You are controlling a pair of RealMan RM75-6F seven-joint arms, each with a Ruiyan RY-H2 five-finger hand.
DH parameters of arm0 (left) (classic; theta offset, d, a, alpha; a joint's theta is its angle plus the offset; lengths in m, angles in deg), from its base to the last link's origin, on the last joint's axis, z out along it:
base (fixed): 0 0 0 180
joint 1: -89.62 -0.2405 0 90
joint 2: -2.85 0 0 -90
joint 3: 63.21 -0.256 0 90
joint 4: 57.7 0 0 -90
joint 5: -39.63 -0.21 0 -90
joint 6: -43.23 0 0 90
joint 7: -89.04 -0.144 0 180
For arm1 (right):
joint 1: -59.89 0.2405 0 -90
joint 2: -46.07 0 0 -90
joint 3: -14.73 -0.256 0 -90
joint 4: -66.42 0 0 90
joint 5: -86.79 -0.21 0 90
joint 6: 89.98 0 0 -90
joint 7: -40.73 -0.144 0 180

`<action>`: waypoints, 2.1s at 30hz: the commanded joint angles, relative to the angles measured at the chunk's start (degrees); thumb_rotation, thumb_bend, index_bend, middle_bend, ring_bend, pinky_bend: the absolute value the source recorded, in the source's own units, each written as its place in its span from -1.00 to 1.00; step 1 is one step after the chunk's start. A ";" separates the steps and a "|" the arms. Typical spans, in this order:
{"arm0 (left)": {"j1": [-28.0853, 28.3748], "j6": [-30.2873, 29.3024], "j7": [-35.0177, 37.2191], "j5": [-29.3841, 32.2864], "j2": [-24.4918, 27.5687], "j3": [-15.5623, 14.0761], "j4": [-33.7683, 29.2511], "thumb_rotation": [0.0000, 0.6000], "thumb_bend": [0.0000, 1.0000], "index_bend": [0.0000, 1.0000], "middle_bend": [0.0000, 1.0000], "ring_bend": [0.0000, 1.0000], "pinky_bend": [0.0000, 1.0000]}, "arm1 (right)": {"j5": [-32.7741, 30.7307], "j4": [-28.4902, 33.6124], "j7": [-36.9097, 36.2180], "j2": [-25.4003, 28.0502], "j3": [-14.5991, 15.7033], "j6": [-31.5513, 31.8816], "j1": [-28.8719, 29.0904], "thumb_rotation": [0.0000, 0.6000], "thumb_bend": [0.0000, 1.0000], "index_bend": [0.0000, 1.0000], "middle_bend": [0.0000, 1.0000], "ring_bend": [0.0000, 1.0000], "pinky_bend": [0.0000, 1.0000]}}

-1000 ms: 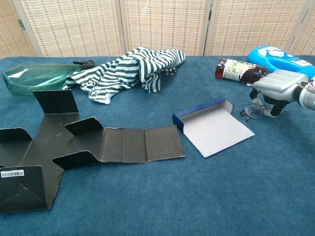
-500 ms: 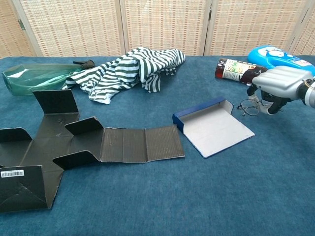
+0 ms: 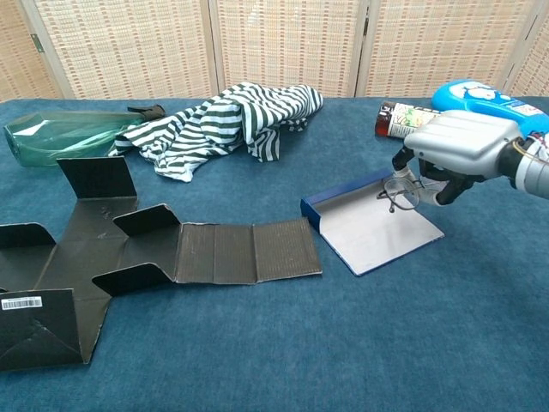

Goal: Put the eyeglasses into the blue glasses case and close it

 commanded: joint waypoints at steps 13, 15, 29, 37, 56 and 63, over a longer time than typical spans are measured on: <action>-0.73 -0.23 2.85 0.67 -0.28 0.01 2.02 1.00 -0.36 -0.65 -0.72 -0.70 -0.62 | -1.83 -4.02 6.14 -6.68 -0.26 -0.46 1.56 1.00 -0.04 -0.08 0.92 0.95 0.91; -0.62 -0.07 3.08 0.63 -0.37 0.05 2.26 1.00 -0.36 -0.65 -0.72 -0.70 -0.62 | -1.98 -3.96 6.59 -6.58 -0.25 0.01 1.30 1.00 -0.18 -0.22 0.92 0.95 0.91; -0.31 0.34 3.27 0.43 -0.62 0.14 2.58 1.00 -0.36 -0.65 -0.72 -0.70 -0.62 | -2.07 -1.09 7.52 -4.72 0.24 2.54 -0.52 1.00 -0.56 -0.73 0.86 0.95 0.91; -0.15 0.68 3.23 0.29 -0.77 0.06 2.48 1.00 -0.36 -0.65 -0.72 -0.70 -0.62 | -1.69 0.72 8.48 -3.46 0.74 3.05 -1.05 1.00 -0.70 -0.85 0.85 0.95 0.91; -0.81 0.03 3.78 0.71 -0.23 0.07 2.23 1.00 -0.36 -0.65 -0.72 -0.70 -0.62 | -2.75 -9.49 9.24 -12.50 -3.46 -0.62 5.11 1.00 -0.71 -0.87 0.85 0.95 0.91; -0.97 0.00 3.85 0.96 -0.17 0.12 2.33 1.00 -0.36 -0.65 -0.72 -0.70 -0.62 | -2.68 -13.28 9.66 -14.80 -4.03 -1.30 6.87 1.00 -0.71 -0.87 0.85 0.95 0.91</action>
